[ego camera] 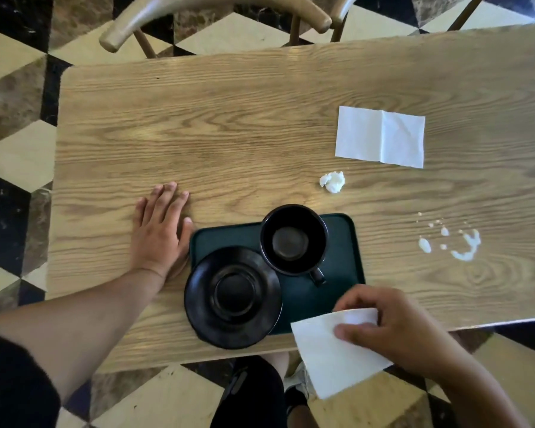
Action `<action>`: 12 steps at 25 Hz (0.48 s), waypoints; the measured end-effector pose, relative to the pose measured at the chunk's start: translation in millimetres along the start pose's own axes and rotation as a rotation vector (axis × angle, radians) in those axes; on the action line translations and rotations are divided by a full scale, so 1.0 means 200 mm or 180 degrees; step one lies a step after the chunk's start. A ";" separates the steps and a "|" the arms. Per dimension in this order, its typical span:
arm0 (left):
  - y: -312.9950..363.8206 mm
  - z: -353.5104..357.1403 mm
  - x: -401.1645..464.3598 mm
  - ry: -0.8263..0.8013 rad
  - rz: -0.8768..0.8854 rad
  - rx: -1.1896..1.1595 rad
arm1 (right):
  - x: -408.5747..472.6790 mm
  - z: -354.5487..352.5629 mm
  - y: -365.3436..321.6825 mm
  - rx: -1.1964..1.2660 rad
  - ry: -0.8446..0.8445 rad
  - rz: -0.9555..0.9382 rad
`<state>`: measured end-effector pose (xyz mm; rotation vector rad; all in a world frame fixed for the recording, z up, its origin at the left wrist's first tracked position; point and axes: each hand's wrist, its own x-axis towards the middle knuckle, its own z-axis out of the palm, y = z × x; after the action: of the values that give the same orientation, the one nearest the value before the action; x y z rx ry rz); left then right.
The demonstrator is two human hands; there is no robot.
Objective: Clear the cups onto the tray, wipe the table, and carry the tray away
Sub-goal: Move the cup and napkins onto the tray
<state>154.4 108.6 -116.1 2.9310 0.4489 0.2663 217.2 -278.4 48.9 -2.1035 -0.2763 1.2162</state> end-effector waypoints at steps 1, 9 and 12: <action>0.00 0.00 0.00 0.0007 0.0006 0.0014 | 0.04 0.07 0.04 -0.0340 0.0192 0.0073; 0.01 0.00 0.00 0.0044 0.0000 -0.0027 | 0.21 0.29 0.14 -0.0657 0.1960 -0.0160; 0.02 -0.01 -0.01 -0.0049 -0.0074 -0.0090 | 0.19 0.33 0.18 -0.0820 0.2390 -0.0220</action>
<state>153.4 104.9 -114.7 2.8964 0.4727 0.2450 176.5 -257.0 -22.5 -2.5778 -0.1594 0.2982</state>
